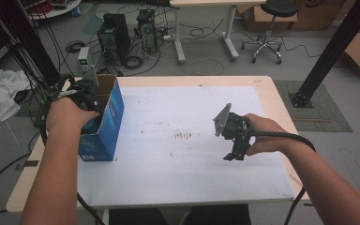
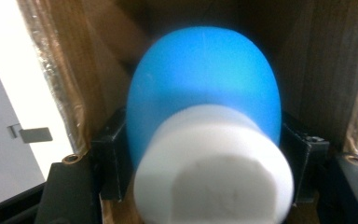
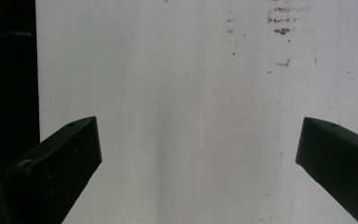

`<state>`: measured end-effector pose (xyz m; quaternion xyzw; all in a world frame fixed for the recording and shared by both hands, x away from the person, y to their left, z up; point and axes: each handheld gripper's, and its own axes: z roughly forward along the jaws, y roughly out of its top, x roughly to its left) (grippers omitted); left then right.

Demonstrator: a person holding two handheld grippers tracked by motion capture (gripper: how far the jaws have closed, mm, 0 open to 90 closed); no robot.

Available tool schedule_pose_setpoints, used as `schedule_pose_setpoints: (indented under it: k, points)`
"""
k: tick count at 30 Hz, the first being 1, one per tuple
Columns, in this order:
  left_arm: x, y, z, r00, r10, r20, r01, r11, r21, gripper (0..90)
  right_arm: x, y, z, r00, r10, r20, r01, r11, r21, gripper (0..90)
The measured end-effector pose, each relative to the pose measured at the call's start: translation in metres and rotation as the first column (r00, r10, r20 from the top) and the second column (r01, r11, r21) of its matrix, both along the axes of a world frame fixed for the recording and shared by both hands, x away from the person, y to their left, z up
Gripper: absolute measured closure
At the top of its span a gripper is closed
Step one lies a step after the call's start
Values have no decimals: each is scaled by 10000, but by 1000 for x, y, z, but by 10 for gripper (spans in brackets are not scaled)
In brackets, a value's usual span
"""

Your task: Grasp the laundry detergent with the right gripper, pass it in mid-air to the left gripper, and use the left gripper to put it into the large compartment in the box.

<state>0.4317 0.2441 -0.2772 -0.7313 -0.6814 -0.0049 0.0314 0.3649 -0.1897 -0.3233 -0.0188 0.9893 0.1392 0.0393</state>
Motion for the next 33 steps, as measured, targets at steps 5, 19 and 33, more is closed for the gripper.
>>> schedule_pose_setpoints:
  k: [5, 19, 33]
  points:
    - [-2, -1, 4, 9999, -133, 69, 132, 9999, 84, 319, 0, 0, 0, 10000, 40, 23, -40, 10000, -7, 0]
    - [-6, -5, 26, 9982, -333, 489, 325, 9994, 152, 255, -2, 3, 1, 9999, 71, 105, -71, 10000, -6, 0]
    - [-11, -9, 47, 9955, -603, 737, 586, 9980, 253, 205, -2, 4, 2, 9999, 86, 125, -87, 9999, 70, 0]
